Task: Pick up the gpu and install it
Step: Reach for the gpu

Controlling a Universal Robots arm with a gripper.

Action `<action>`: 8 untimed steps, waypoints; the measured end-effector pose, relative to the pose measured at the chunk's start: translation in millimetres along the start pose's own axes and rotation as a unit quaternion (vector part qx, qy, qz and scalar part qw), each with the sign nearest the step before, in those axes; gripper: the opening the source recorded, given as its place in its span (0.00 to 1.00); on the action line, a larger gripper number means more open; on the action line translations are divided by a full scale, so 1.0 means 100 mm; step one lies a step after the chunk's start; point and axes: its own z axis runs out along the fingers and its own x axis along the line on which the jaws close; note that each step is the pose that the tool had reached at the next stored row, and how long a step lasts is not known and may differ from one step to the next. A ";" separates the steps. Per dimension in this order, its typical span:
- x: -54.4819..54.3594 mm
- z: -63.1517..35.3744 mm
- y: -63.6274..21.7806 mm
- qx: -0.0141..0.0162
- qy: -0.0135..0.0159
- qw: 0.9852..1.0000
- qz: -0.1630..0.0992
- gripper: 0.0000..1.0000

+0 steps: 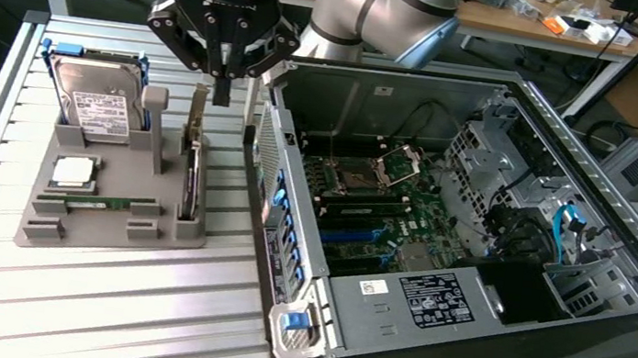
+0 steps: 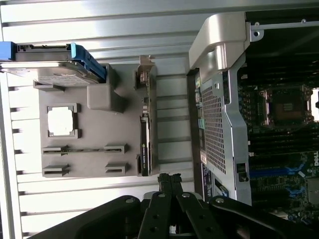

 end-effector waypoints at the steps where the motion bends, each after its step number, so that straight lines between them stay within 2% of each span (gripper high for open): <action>1: 0.00 0.000 0.000 0.000 0.000 1.000 0.000 0.10; 8: 0.03 -0.001 -0.002 0.000 0.000 1.000 0.000 0.10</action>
